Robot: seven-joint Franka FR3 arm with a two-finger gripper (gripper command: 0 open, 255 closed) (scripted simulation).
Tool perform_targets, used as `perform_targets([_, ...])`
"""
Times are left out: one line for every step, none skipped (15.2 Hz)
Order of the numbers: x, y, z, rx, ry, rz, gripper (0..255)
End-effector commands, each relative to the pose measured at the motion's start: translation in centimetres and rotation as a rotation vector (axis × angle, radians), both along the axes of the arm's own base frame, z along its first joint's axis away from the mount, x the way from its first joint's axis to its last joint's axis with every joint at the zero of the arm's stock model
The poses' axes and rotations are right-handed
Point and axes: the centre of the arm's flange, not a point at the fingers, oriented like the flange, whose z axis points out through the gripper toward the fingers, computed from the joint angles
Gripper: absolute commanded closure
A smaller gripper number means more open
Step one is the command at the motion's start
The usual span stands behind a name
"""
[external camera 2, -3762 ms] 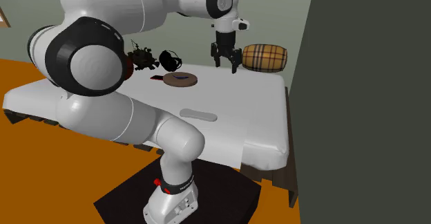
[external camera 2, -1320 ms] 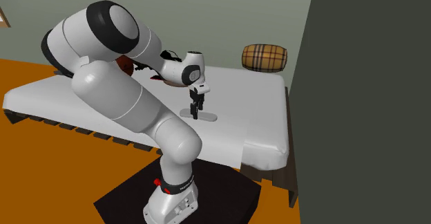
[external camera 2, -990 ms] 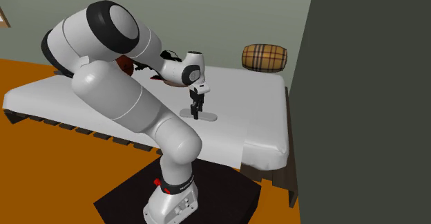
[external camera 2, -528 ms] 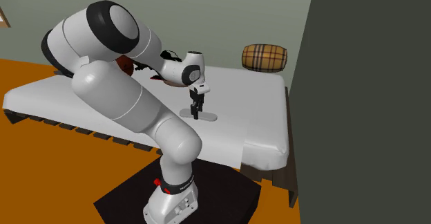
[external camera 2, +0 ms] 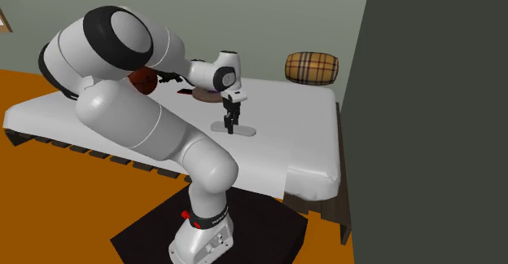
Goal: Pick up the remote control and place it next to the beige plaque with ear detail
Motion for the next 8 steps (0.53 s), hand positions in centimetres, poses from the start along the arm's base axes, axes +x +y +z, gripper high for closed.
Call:
perform_targets([0.0,0.0,1.1,0.000,0.000,0.000,255])
perform_targets([0.0,0.0,1.6,0.000,0.000,0.000,255])
perform_targets([0.0,0.0,2.1,0.000,0.000,0.000,255])
perform_targets([0.0,0.0,2.6,0.000,0.000,0.000,255])
perform_targets([0.0,0.0,3.2,0.000,0.000,0.000,255])
perform_targets([0.0,0.0,3.7,0.000,0.000,0.000,255])
perform_targets([0.0,0.0,4.2,0.000,0.000,0.000,255])
perform_targets([0.0,0.0,4.8,0.000,0.000,0.000,255])
